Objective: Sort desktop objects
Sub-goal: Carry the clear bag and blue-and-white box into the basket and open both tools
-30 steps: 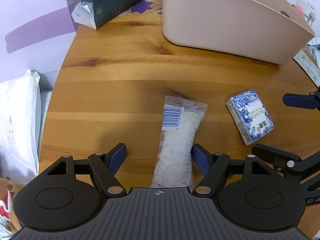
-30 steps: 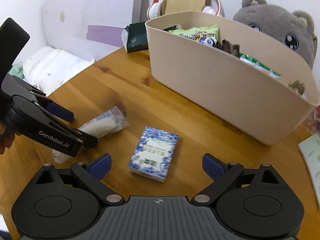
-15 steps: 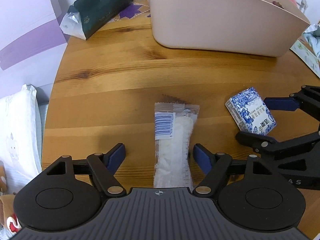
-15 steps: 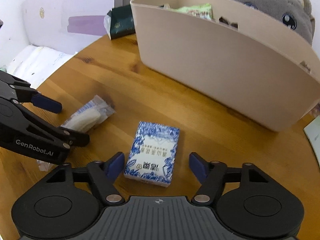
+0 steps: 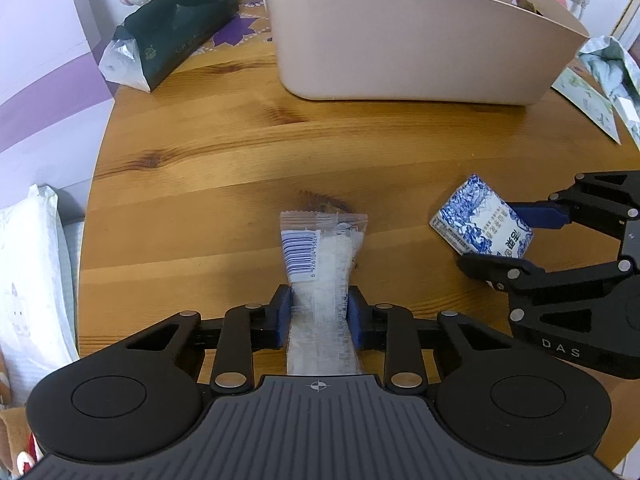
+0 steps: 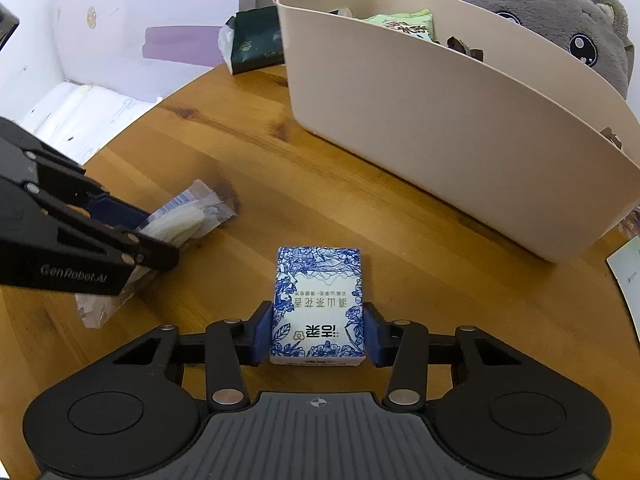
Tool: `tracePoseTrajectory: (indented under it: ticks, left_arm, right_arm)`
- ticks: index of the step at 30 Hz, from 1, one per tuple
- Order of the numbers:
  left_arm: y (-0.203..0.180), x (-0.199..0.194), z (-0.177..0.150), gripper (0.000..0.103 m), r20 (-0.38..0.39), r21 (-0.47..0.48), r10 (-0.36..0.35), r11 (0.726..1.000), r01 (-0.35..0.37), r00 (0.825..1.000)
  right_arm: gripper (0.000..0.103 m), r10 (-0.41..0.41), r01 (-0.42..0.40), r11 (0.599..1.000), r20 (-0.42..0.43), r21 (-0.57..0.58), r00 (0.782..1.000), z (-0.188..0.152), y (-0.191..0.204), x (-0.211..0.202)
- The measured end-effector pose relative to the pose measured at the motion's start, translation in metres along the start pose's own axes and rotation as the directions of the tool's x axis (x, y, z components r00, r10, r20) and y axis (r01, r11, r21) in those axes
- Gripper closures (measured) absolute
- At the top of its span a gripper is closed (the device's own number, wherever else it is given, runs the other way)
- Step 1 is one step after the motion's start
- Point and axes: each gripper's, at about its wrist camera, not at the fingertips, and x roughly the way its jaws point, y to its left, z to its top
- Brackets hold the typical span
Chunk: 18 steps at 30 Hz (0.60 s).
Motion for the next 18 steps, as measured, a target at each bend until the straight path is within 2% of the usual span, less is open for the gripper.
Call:
tracePoseTrajectory:
  ticks: [7,13,18]
  left_arm:
    - [0.008,-0.013,-0.006,0.076,0.013,-0.006,-0.015,1.0,0.015,1.0]
    - [0.019,-0.03,-0.007,0.076,0.037,-0.012,-0.046,0.999,0.047,0.998]
    - [0.025,-0.045,-0.003,0.076,0.059,0.0,-0.063,0.998,0.063,0.996]
  right_arm:
    - [0.06,0.012,-0.012,1.0,-0.006,0.024,1.0,-0.008,0.002,-0.01]
    - [0.06,0.044,-0.051,0.987,0.051,0.154,0.998,-0.016,-0.01,-0.04]
    - [0.06,0.018,-0.034,0.983,0.087,0.182,0.996,-0.017,-0.02,-0.064]
